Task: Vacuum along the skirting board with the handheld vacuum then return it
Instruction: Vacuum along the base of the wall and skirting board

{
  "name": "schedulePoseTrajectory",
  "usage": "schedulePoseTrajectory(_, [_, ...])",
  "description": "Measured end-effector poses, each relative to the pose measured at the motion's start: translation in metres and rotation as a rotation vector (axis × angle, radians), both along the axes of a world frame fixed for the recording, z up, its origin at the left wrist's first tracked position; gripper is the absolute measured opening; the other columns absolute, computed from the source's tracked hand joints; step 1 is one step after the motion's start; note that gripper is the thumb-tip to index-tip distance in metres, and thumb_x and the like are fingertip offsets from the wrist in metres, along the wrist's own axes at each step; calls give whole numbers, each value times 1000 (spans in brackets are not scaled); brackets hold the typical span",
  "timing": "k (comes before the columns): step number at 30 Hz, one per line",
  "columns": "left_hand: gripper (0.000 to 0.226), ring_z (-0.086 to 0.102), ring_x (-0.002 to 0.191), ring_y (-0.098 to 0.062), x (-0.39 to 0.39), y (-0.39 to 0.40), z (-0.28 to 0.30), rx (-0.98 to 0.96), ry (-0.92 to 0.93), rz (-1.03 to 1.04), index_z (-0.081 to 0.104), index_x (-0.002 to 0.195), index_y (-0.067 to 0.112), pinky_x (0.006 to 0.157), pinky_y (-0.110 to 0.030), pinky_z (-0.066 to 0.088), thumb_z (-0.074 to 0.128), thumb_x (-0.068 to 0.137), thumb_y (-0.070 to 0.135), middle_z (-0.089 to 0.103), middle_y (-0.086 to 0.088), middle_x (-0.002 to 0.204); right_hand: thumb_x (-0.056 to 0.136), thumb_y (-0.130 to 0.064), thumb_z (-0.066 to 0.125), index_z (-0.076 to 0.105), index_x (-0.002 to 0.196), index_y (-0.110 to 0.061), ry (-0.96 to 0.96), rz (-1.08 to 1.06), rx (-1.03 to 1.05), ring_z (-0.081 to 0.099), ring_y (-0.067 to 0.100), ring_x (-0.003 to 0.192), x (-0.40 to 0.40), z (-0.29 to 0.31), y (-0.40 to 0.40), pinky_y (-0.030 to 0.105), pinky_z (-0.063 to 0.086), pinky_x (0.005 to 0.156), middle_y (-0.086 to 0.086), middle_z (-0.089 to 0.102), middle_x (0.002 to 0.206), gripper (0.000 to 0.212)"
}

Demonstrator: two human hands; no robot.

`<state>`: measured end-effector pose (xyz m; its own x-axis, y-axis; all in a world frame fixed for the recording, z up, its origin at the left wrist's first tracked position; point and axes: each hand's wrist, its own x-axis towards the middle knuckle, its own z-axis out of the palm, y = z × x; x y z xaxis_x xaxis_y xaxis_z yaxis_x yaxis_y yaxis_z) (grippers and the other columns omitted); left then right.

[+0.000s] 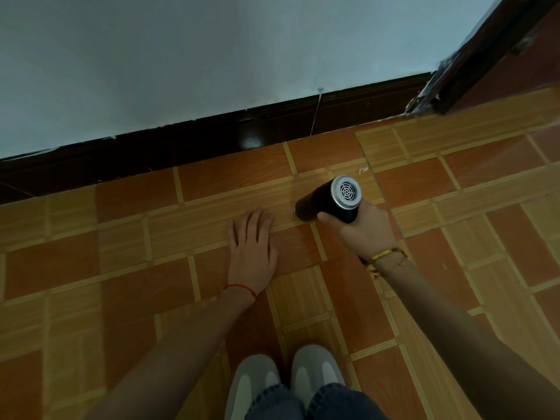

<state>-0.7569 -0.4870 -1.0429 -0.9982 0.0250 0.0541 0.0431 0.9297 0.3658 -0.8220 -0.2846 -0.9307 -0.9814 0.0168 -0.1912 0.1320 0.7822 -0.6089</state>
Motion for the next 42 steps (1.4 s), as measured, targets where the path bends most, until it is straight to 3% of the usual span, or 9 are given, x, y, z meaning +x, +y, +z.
schedulePoseTrajectory(12, [51, 27, 146, -27, -1, 0, 1, 18, -7, -1, 41, 146, 16, 120, -60, 15, 34, 97, 29, 37, -9, 154, 72, -61, 68, 57, 119, -17, 11, -19, 0, 65, 20, 93, -12, -9, -8, 28, 48, 69, 1, 69, 98, 65])
schedulePoseTrajectory(16, [50, 28, 145, -27, -1, 0, -1, 4, 2, 1, 43, 145, 15, 121, -59, 14, 37, 97, 28, 38, -9, 153, 74, -61, 65, 60, 109, -17, 52, -15, 80, 64, 18, 80, -23, 1, -13, 24, 43, 57, -5, 63, 80, 56])
schedulePoseTrajectory(20, [50, 28, 145, -27, -1, -1, -1, 0, -2, 0, 42, 145, 15, 120, -60, 16, 37, 97, 29, 38, -9, 152, 79, -56, 64, 51, 124, -19, 120, 39, 208, 66, 26, 87, -28, 15, -20, 33, 51, 65, 4, 70, 94, 59])
schedulePoseTrajectory(23, [52, 28, 145, -27, -1, -1, -1, 0, -9, -6, 41, 146, 16, 120, -60, 16, 38, 96, 29, 38, -9, 153, 84, -50, 62, 43, 128, -21, 187, 121, 314, 66, 30, 80, -29, 20, -24, 28, 39, 57, 6, 70, 93, 56])
schedulePoseTrajectory(27, [53, 29, 145, -27, -2, -2, -1, 8, -10, -5, 41, 146, 16, 121, -59, 14, 38, 95, 29, 37, -9, 154, 83, -52, 61, 43, 128, -22, 140, 254, 397, 65, 28, 78, -34, 16, -28, 30, 47, 57, 5, 69, 91, 57])
schedulePoseTrajectory(31, [55, 27, 145, -27, -2, -2, 0, 10, -43, -9, 39, 148, 16, 120, -60, 15, 36, 95, 30, 35, -9, 155, 81, -51, 66, 53, 123, -13, 71, 143, 241, 61, 19, 85, -45, 14, -31, 23, 38, 61, 3, 67, 92, 58])
schedulePoseTrajectory(35, [55, 28, 145, -28, -2, -1, 1, 13, -49, -12, 38, 148, 15, 120, -60, 13, 35, 95, 30, 36, -10, 154, 78, -49, 70, 59, 116, -11, 44, 69, 121, 62, 18, 90, -62, 7, -24, 25, 42, 68, 4, 67, 96, 55])
schedulePoseTrajectory(39, [54, 27, 146, -28, -3, -1, 2, 10, -60, -13, 40, 147, 15, 120, -60, 15, 35, 96, 30, 36, -10, 155, 75, -56, 68, 58, 109, -15, -18, 22, 101, 66, 24, 79, -79, 7, -17, 33, 54, 68, 1, 66, 82, 54])
schedulePoseTrajectory(42, [54, 28, 146, -28, -2, -1, 3, 15, -78, -10, 40, 147, 16, 119, -61, 18, 32, 96, 30, 36, -10, 155, 73, -61, 66, 59, 109, -14, 17, -2, 117, 65, 23, 73, -87, 11, -13, 29, 52, 63, 1, 64, 79, 60])
